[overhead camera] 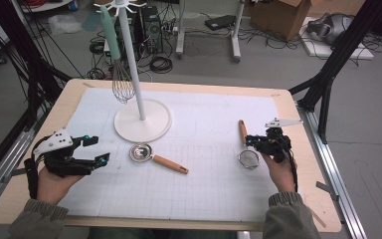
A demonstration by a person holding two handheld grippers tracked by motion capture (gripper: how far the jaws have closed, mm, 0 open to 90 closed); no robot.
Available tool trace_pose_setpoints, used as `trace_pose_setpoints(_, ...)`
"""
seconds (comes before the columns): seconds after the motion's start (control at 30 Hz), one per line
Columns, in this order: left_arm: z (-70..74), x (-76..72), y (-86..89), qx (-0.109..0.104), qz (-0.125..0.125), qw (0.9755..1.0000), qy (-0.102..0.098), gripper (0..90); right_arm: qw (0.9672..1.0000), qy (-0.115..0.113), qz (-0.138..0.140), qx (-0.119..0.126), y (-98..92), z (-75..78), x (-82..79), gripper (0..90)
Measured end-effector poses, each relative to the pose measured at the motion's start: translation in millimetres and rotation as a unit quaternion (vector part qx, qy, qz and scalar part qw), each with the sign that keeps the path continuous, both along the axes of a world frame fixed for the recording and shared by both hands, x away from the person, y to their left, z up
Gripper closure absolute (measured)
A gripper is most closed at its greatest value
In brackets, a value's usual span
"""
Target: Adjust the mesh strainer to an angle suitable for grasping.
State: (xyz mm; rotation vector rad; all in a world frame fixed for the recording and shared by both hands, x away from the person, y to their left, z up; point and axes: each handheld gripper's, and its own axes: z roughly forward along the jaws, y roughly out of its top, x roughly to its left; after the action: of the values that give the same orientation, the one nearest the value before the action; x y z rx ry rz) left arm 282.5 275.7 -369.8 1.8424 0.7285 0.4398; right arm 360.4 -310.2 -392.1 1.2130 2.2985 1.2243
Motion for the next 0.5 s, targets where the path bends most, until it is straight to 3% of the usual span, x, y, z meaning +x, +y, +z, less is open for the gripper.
trace_pose_setpoints(0.5,-1.0,0.0,0.1,0.0,-0.003,1.0,0.001,25.3,0.9991,0.03,-0.029,-0.013,-3.6,-16.6,18.5,89.3)
